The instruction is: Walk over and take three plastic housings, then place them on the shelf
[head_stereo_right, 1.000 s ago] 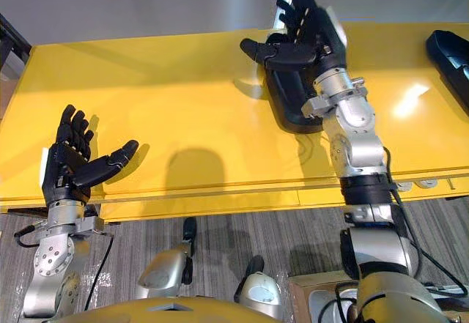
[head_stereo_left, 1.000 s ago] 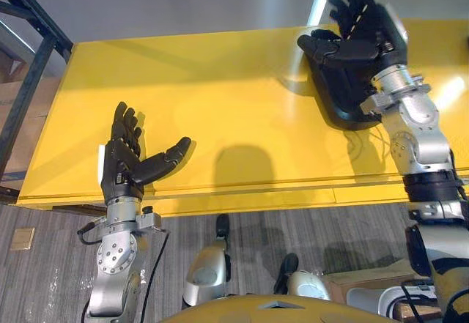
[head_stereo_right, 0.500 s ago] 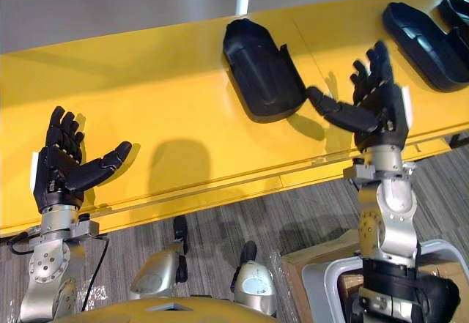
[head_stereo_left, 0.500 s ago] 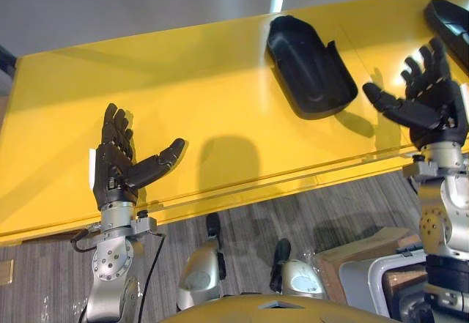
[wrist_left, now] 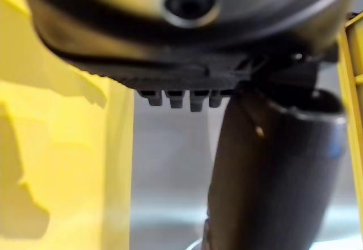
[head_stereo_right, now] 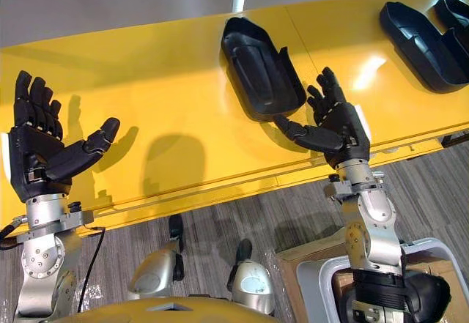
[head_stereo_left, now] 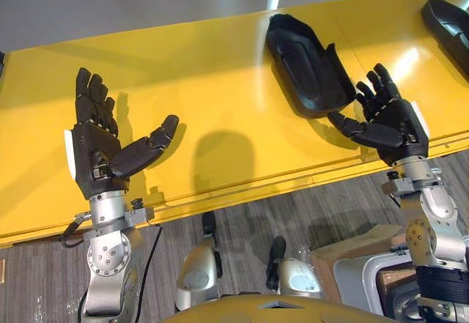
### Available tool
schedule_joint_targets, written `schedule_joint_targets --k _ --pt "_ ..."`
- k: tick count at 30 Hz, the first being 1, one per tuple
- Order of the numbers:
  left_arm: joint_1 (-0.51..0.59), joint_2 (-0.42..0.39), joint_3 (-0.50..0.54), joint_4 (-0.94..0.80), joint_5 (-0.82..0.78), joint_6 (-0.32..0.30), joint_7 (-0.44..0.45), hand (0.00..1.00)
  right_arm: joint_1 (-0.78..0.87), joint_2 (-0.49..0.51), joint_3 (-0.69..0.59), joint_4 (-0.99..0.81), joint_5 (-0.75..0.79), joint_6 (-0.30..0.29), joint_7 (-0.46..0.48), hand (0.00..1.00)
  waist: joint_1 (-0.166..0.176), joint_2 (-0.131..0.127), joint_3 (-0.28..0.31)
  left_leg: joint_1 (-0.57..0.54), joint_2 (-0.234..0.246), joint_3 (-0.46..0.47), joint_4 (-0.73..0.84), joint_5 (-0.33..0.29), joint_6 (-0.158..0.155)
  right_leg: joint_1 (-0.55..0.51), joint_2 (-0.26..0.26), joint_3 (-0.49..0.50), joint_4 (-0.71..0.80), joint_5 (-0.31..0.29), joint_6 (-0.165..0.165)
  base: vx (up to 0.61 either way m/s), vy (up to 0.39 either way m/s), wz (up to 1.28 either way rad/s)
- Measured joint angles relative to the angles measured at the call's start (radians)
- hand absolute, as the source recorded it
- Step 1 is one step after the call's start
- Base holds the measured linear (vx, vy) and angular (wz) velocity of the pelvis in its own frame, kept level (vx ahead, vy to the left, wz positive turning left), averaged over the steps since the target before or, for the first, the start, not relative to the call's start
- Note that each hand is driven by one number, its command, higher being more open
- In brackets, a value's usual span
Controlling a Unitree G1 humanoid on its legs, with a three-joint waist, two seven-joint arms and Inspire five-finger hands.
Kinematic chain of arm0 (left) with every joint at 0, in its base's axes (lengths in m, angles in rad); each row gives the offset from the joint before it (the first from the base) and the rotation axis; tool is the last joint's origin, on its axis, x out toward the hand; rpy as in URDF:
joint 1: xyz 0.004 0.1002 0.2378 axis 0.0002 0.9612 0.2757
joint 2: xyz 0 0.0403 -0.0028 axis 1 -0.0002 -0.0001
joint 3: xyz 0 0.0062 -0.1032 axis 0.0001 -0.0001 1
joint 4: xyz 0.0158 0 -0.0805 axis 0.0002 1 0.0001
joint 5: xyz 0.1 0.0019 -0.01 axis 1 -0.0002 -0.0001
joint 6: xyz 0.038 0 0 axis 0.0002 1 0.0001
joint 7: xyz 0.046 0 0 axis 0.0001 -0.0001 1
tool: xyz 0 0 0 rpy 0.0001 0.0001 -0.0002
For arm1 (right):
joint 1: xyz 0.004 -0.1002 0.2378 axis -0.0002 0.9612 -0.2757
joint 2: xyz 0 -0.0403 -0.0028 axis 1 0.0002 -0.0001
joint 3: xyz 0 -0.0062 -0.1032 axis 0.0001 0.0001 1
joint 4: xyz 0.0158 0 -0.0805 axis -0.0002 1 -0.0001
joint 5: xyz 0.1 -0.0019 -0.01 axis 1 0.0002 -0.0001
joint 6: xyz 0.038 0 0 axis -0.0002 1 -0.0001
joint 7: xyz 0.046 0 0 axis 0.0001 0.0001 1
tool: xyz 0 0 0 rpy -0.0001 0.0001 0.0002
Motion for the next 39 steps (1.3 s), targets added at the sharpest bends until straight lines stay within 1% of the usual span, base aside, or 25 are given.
schedule_joint_targets --k 4,9,14,16,18,20,22,24,25,27,30,32,39 --pt "-0.001 0.003 0.001 0.0 0.0 0.0 0.002 1.0 -0.014 0.0 0.03 0.013 0.018 0.0 0.02 1.0 0.004 -0.009 0.001 -0.002 -0.002 -0.004 0.0 0.0 0.0 0.001 -0.001 -0.003 0.0 -0.002 -0.003 0.01 -0.006 0.03" --pt "-0.001 0.003 0.0 0.0 0.0 0.0 -0.001 1.0 -0.022 0.0 0.06 0.028 0.018 0.0 0.029 1.0 0.002 -0.009 0.001 -0.002 -0.004 -0.005 -0.001 0.0 0.0 0.0 0.0 -0.005 0.001 -0.006 -0.008 0.0 0.0 0.0" --pt "-0.001 0.003 0.0 0.0 0.0 0.0 -0.004 1.0 -0.029 0.0 0.06 0.042 0.023 -0.001 0.03 1.0 -0.001 -0.009 0.001 -0.001 -0.007 -0.007 -0.001 0.001 -0.001 0.0 0.0 -0.006 0.003 -0.008 -0.01 0.0 0.0 0.0" --pt "-0.001 0.003 0.0 0.0 0.0 0.0 -0.007 1.0 -0.031 0.001 0.06 0.045 0.037 -0.001 0.03 1.0 -0.001 -0.01 0.0 -0.001 -0.007 -0.007 -0.001 0.004 -0.007 0.0 0.0 -0.006 0.003 -0.008 -0.01 0.0 0.0 0.0" --pt "-0.001 0.003 0.0 0.0 0.0 0.0 -0.014 1.0 -0.031 0.015 0.059 0.045 0.036 -0.004 0.021 1.0 -0.001 -0.011 0.0 -0.001 -0.006 -0.007 -0.001 0.005 -0.007 0.0 0.0 -0.007 0.003 -0.008 -0.01 0.0 0.0 0.0" --pt "0.0 0.003 0.0 0.0 0.0 0.0 -0.018 1.0 -0.031 0.035 0.059 0.045 0.031 -0.024 -0.005 1.0 -0.001 -0.011 0.0 -0.001 -0.006 -0.007 -0.001 0.005 -0.007 0.0 0.0 -0.006 0.003 -0.008 -0.01 0.0 0.0 0.0" --pt "0.001 0.003 0.0 0.0 0.0 0.0 -0.018 1.0 -0.031 0.047 0.058 0.042 -0.053 -0.077 -0.065 1.0 0.0 -0.011 0.0 -0.002 -0.006 -0.007 -0.001 0.005 -0.007 0.0 0.0 -0.006 0.003 -0.008 -0.01 0.0 0.0 0.0" --pt "0.002 0.0 0.0 0.0 0.0 0.0 -0.017 1.0 -0.031 0.048 0.046 0.03 -0.131 -0.12 -0.101 1.0 0.0 -0.011 0.0 -0.003 -0.006 -0.006 -0.001 0.005 -0.007 -0.002 0.0 -0.006 0.004 -0.008 -0.01 0.0 0.0 0.0" --pt "0.003 -0.003 0.0 0.0 0.0 0.0 -0.016 1.0 -0.031 0.049 0.026 -0.003 -0.187 -0.147 -0.126 1.0 -0.001 -0.011 0.0 -0.006 -0.006 -0.005 0.0 0.005 -0.007 -0.007 0.0 -0.004 0.005 -0.008 -0.01 0.0 -0.003 -0.03" --pt "0.003 -0.005 0.0 0.0 0.0 0.0 -0.015 1.0 -0.031 0.049 0.001 -0.055 -0.247 -0.176 -0.137 1.0 -0.002 -0.011 0.0 -0.012 -0.005 -0.004 0.0 0.005 -0.008 -0.015 0.001 -0.002 0.007 -0.008 -0.01 0.0 -0.001 -0.02" --pt "0.003 -0.006 0.0 0.0 0.0 0.0 -0.019 1.0 -0.028 0.049 -0.015 -0.114 -0.327 -0.201 -0.134 1.0 -0.005 -0.014 -0.002 -0.015 -0.004 -0.004 0.0 0.006 -0.008 -0.019 0.002 -0.003 0.007 -0.008 -0.011 0.0 0.0 0.0" --pt "0.002 -0.006 0.0 0.0 0.0 0.0 -0.019 1.0 -0.027 0.049 -0.014 -0.115 -0.354 -0.205 -0.134 1.0 -0.004 -0.016 -0.003 -0.015 -0.003 -0.005 0.0 0.006 -0.009 -0.019 0.003 -0.003 0.007 -0.008 -0.011 0.0 0.0 0.0" --pt "0.011 -0.005 0.0 0.0 0.0 0.003 -0.023 1.0 -0.018 0.046 0.011 -0.114 -0.36 -0.202 -0.136 1.0 -0.001 -0.019 -0.001 -0.017 -0.003 -0.007 0.0 0.005 -0.007 -0.019 0.003 -0.005 0.008 -0.009 -0.013 0.0 0.0 0.0"
